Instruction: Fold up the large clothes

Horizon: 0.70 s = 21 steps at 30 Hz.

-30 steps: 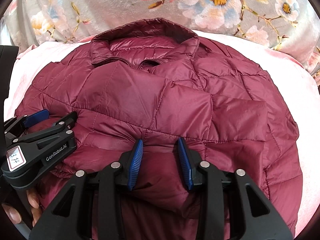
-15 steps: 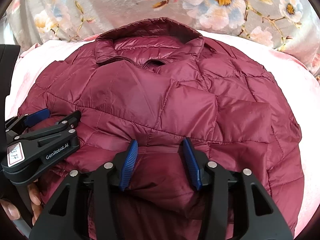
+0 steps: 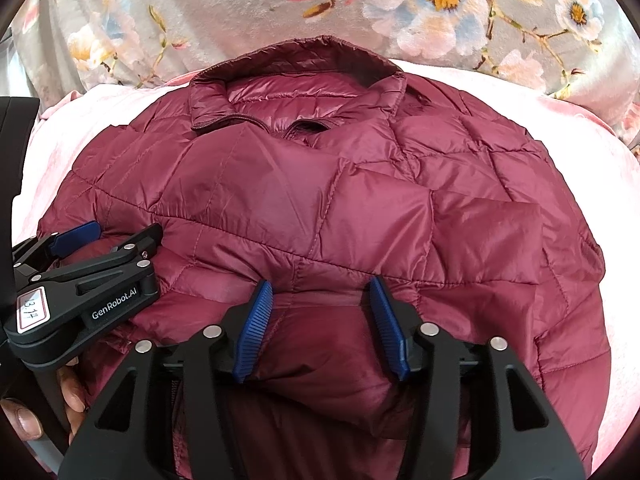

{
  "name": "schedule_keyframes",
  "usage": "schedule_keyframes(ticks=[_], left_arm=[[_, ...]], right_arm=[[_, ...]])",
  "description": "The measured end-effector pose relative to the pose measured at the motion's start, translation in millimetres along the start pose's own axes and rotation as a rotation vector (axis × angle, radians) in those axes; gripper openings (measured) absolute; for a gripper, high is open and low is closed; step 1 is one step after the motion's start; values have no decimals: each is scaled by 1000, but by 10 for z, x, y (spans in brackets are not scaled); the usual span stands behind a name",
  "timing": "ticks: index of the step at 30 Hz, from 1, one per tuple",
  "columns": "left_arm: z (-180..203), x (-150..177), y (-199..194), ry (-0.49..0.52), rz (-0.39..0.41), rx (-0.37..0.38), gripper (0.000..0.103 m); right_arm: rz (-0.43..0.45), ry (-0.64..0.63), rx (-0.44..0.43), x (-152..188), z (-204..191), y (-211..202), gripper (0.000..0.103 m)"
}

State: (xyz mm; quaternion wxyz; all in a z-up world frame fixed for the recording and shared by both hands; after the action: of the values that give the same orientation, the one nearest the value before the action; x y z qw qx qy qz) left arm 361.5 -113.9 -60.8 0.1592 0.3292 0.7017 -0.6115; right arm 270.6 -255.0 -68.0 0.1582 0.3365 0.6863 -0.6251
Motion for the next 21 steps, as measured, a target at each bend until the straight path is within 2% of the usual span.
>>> schedule_keyframes(ticks=[4, 6, 9, 11, 13, 16, 18, 21], left_arm=[[-22, -17, -9, -10, -3, 14, 73], [-51, -71, -53, 1, -12, 52, 73], [-191, -315, -169, -39, -14, 152, 73], [-315, -564, -195, -97, -14, 195, 77], [-421, -821, -119, -174, -53, 257, 77], [-523, -1181, 164, -314, -145, 364, 77], [-503, -1297, 354, -359, -191, 379, 77], [-399, -1340, 679, -386, -271, 412, 77]], right_arm=[[-2, 12, -21, -18, 4, -22, 57], [-6, 25, -58, -80, 33, -85, 58], [77, 56, -112, -402, 195, -322, 61], [118, 120, -142, -709, 413, -384, 69], [112, 222, -204, -950, 659, -278, 69], [101, 342, -238, -1176, 957, -32, 69], [64, 403, -245, -1258, 1107, 189, 69], [-4, 456, -305, -1289, 1121, 514, 70]])
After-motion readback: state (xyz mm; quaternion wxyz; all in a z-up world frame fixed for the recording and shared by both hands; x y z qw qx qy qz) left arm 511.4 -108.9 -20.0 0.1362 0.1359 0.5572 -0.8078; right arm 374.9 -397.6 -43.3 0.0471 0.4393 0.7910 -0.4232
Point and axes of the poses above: each gripper's, at about its wrist camera, not at the fingertips, and y roughly the way its jaws point, z to its right, x to its underside, the point moved 4 cm from there along y, roughly the way its jaws point, and after that the axes turned 9 degrees about -x, right-handed, at the moved point
